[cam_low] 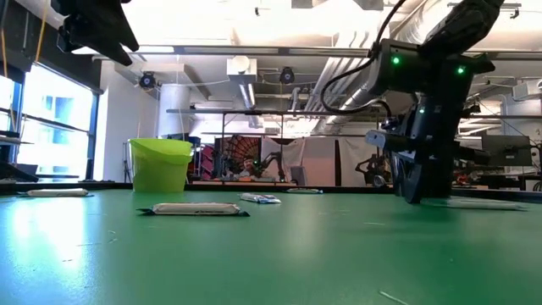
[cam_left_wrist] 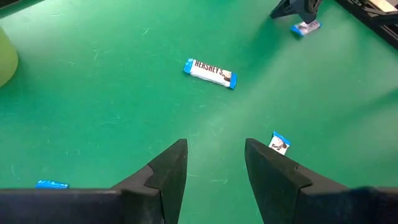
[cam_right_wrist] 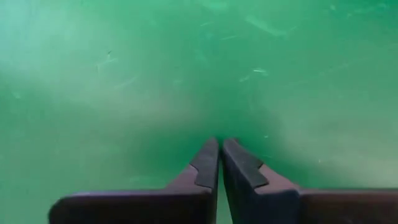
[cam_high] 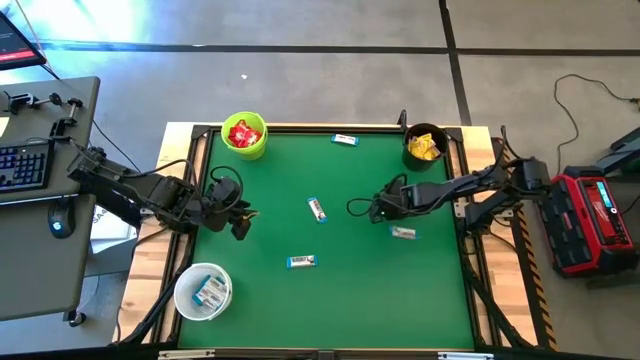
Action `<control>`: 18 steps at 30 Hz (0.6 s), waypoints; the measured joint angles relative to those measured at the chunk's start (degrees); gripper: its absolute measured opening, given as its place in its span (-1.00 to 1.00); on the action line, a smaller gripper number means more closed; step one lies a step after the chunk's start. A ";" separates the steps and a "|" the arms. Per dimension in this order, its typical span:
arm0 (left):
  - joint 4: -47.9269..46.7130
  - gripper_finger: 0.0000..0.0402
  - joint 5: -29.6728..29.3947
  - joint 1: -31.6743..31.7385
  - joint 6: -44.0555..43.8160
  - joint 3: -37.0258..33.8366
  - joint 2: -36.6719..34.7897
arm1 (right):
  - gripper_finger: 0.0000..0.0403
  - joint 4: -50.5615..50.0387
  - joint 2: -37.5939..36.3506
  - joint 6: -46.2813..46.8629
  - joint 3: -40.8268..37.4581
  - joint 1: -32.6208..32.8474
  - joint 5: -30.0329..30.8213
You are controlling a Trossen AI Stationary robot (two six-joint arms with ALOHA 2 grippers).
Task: Sort candy by brand, put in halloween buckets
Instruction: Put the white chocolate into the white bucket
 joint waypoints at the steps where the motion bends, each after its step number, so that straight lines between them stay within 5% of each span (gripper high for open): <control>1: 0.00 -0.23 0.00 0.00 0.02 0.00 0.01 | -0.96 -0.18 0.04 -0.96 0.36 -0.01 -0.43; 10: 0.03 -0.23 0.28 -0.07 0.12 0.00 0.00 | -0.89 -7.64 0.19 -22.59 9.35 0.59 -9.63; 18: 0.06 -0.23 0.46 -0.07 1.07 0.00 0.01 | -0.29 -20.09 0.13 -48.79 14.74 6.32 -14.29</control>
